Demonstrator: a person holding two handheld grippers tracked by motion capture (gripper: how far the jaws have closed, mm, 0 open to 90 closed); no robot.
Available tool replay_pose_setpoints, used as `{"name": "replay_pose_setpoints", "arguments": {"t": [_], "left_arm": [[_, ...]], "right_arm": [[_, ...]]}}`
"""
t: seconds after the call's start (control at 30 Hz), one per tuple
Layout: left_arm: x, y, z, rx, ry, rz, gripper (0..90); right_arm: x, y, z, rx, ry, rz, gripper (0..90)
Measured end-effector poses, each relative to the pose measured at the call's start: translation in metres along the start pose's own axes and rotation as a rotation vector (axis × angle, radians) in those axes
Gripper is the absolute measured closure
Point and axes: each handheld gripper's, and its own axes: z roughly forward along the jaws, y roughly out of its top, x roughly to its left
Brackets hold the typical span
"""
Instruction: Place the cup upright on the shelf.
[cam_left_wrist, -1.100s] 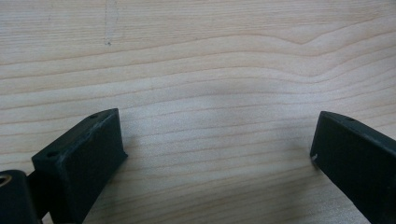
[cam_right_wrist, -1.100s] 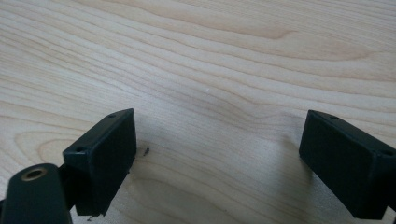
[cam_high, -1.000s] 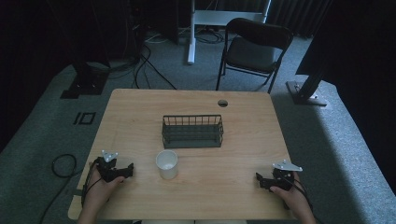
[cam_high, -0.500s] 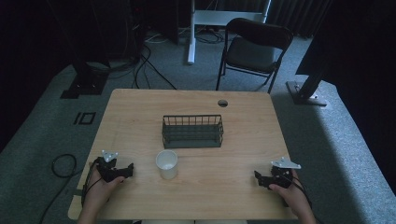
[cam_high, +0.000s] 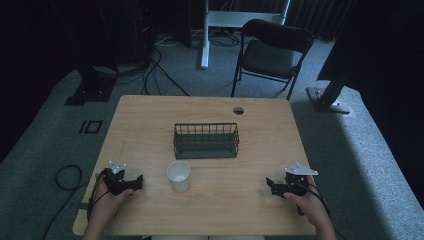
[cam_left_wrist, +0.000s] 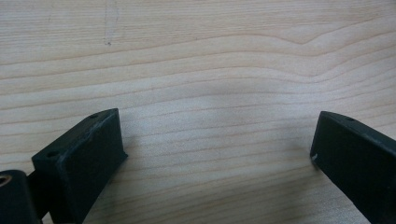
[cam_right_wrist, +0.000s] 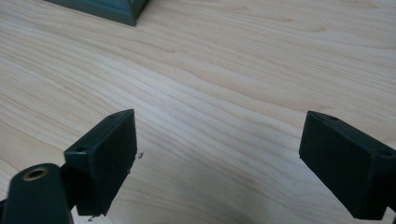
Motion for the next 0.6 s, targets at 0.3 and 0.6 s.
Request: {"name": "replay_pose_setpoints", "arguments": {"t": [0.3,0.6], "left_arm": [[0.0,0.0,0.0,0.0,0.0,0.0,3.0],[0.0,0.0,0.0,0.0,0.0,0.0,3.0]], "right_arm": [[0.012,0.012,0.004,-0.022,0.039,-0.033,10.9],[0.025,0.024,0.006,-0.046,0.085,-0.059,11.0]]}}
